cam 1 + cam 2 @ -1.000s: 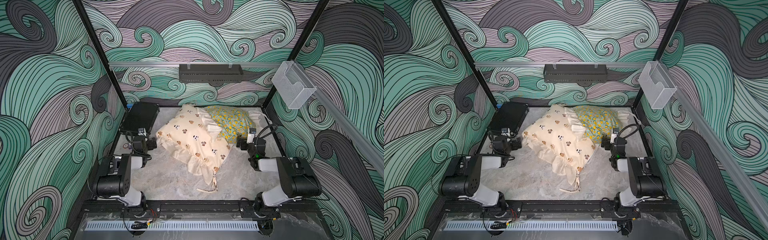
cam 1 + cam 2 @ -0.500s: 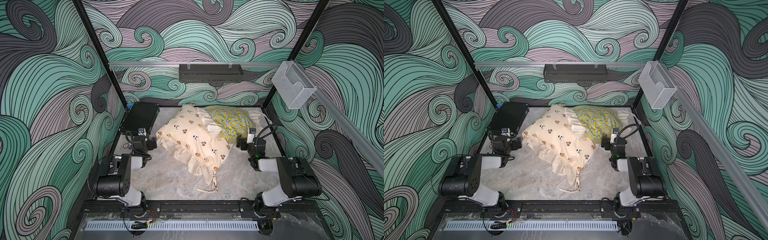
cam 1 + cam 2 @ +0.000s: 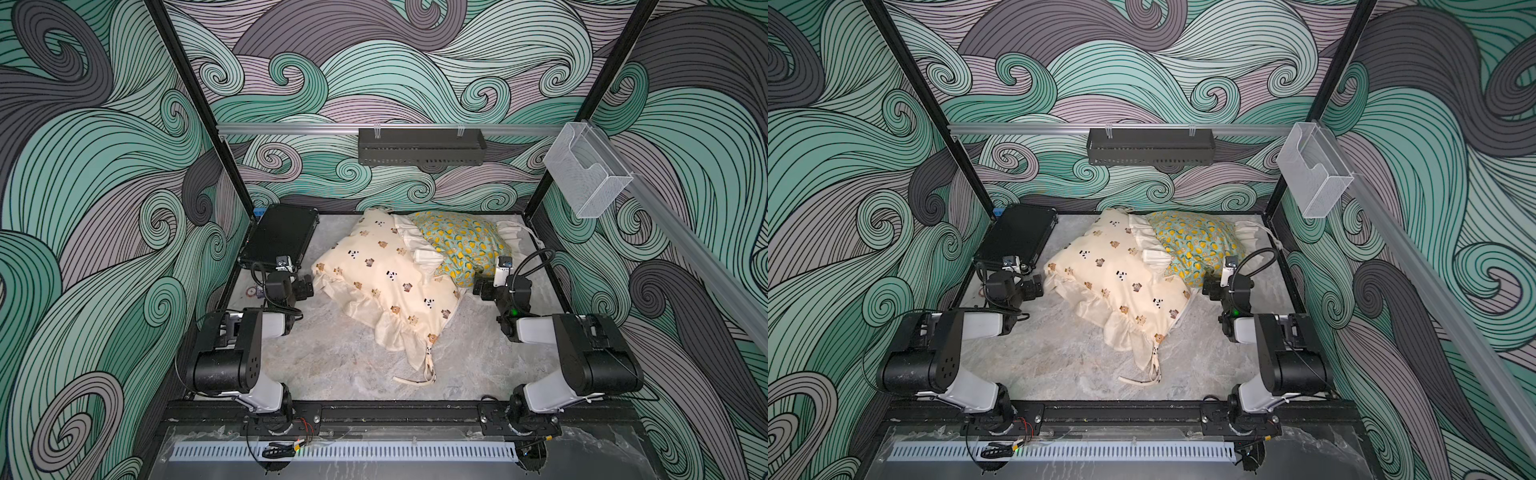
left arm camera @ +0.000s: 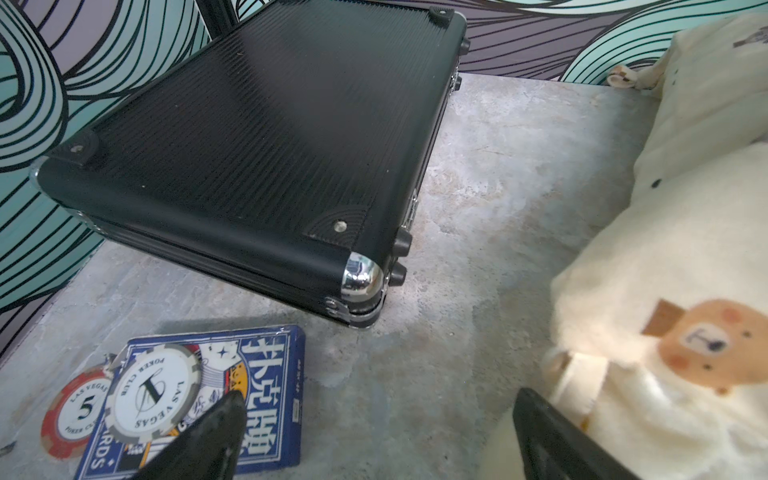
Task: Zip up pillowcases
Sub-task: Adjust the pillowcase at the center of the board.
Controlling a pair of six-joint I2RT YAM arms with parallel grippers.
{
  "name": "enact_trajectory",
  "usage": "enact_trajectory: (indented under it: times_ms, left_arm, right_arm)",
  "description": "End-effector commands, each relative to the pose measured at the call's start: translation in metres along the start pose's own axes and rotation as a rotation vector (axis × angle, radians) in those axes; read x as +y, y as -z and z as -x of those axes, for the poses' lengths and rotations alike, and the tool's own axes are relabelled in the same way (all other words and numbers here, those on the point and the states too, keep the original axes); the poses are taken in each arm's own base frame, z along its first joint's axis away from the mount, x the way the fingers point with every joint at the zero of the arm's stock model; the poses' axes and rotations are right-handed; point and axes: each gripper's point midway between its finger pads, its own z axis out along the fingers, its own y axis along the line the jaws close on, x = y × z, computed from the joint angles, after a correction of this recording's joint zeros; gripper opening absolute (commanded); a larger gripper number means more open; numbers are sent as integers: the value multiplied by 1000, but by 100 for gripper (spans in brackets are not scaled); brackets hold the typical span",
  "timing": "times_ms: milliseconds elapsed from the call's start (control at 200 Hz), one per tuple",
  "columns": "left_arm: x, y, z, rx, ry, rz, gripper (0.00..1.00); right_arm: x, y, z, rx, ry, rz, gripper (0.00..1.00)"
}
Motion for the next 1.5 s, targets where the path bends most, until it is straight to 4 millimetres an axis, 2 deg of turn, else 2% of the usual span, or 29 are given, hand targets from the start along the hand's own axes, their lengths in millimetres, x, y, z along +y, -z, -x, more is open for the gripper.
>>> enact_trajectory:
  times_ms: [0,160,300,410,430,515,671,766,871,956,1006,1061,1186,1296,1381,1496]
  left_arm:
    - [-3,1,17,-42,0,-11,99]
    - [-2,1,21,-52,-9,-5,99]
    - [-5,6,33,40,-7,-17,99]
    - [-4,11,39,57,8,-10,99]
    - [-3,18,50,27,15,-8,99]
    - [-3,33,65,-26,42,-16,99]
    - [-4,63,96,-111,124,-43,99]
    - [-3,79,108,-127,249,-51,99]
    - [-5,91,113,-121,349,-79,99]
    - [-5,95,106,-138,418,-91,99]
    - [3,94,99,-146,479,-53,99]
    - [1,94,96,-125,490,-61,99]
    - [-19,98,84,24,514,-141,99]
    - [-44,103,79,88,569,-278,99]
    - [-61,115,75,119,607,-347,99]
    - [-79,136,60,170,603,-370,99]
  right_arm:
    - [1,-1,9,-21,3,3,99]
    - [2,4,11,-43,5,11,99]
    - [-1,34,27,-146,-4,-3,99]
    - [-4,45,38,-119,-35,-11,99]
    - [-4,47,42,-120,-37,-9,99]
    - [-7,62,64,-148,-58,-19,99]
    - [-17,88,84,-167,-221,-55,99]
    - [-40,96,74,-142,-499,-176,99]
    - [-31,99,72,-145,-526,-103,99]
    - [-40,106,49,-82,-674,-170,99]
    - [-32,106,51,-74,-666,-118,99]
    - [-22,106,52,-40,-651,-70,99]
    - [3,104,50,64,-659,41,99]
    - [14,105,46,137,-643,46,99]
    - [28,109,49,169,-606,77,99]
    - [52,117,47,245,-546,118,99]
